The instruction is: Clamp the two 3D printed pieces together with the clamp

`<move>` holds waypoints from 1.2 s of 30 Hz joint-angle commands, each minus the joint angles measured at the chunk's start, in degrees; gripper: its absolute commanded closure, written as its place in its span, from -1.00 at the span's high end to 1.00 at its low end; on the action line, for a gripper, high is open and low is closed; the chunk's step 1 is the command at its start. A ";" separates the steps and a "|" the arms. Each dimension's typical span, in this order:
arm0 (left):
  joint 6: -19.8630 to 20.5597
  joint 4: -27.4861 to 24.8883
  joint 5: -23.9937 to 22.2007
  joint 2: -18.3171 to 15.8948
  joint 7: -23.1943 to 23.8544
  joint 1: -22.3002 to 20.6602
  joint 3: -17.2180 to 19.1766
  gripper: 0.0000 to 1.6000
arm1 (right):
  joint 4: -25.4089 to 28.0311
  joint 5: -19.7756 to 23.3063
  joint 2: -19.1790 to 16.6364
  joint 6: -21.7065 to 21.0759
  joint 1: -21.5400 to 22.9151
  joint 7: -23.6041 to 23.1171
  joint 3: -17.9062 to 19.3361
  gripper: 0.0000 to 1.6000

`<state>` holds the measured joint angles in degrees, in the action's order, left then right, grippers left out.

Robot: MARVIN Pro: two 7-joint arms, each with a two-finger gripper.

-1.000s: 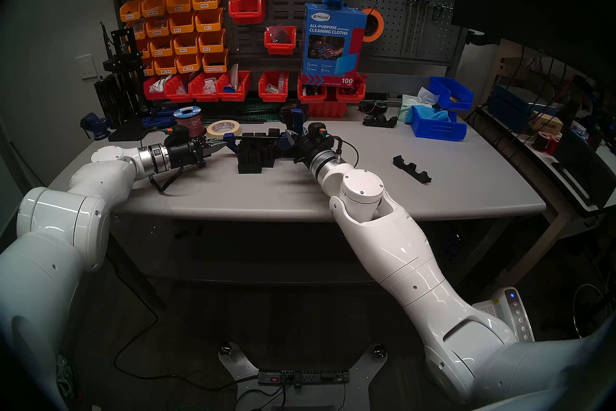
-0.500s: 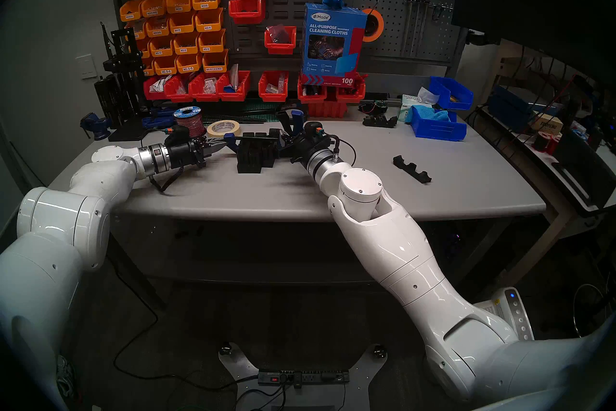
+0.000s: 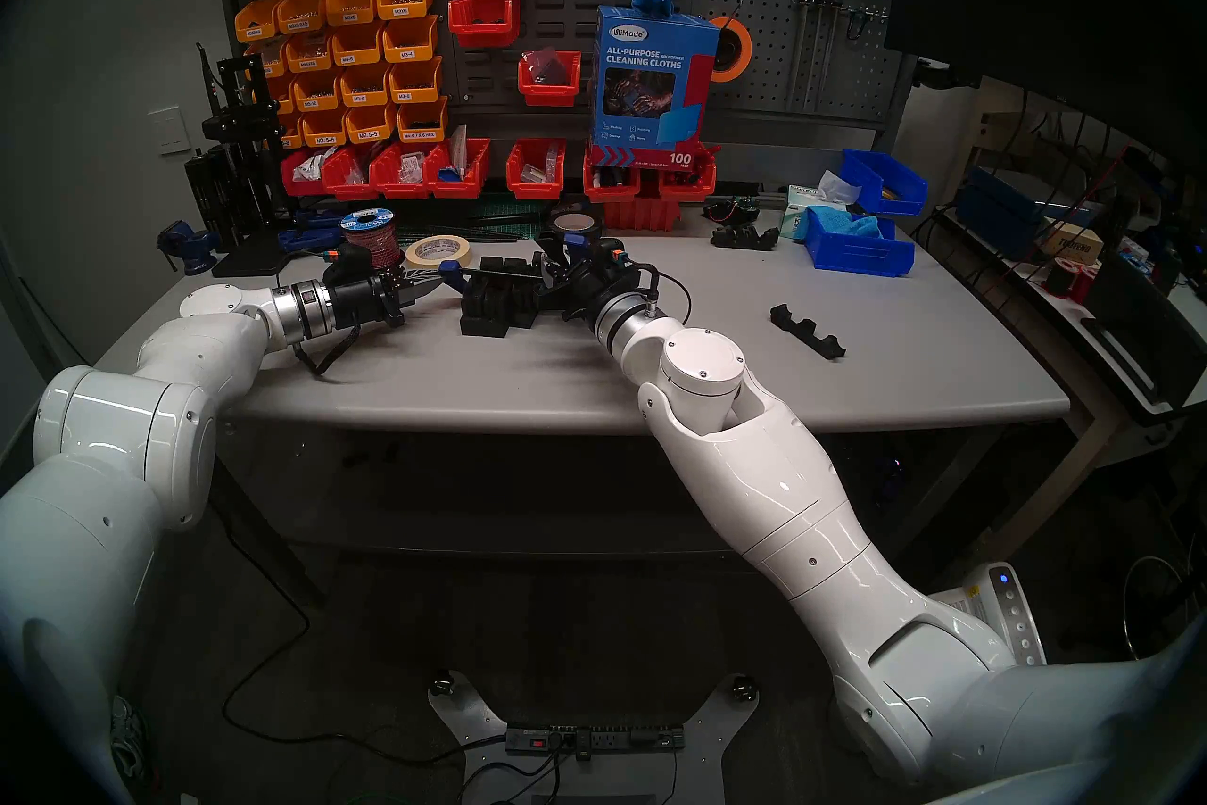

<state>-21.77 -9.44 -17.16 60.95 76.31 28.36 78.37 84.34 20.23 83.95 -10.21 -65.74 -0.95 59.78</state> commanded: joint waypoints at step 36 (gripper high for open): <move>-0.08 -1.51 -0.32 2.13 1.58 -3.08 0.40 -1.00 | 3.42 1.52 -0.02 0.30 0.71 -1.12 -1.21 -1.00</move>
<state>-21.83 -9.44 -17.14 61.14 76.01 27.83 78.72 84.69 21.55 82.90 -10.31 -65.71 -1.18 59.43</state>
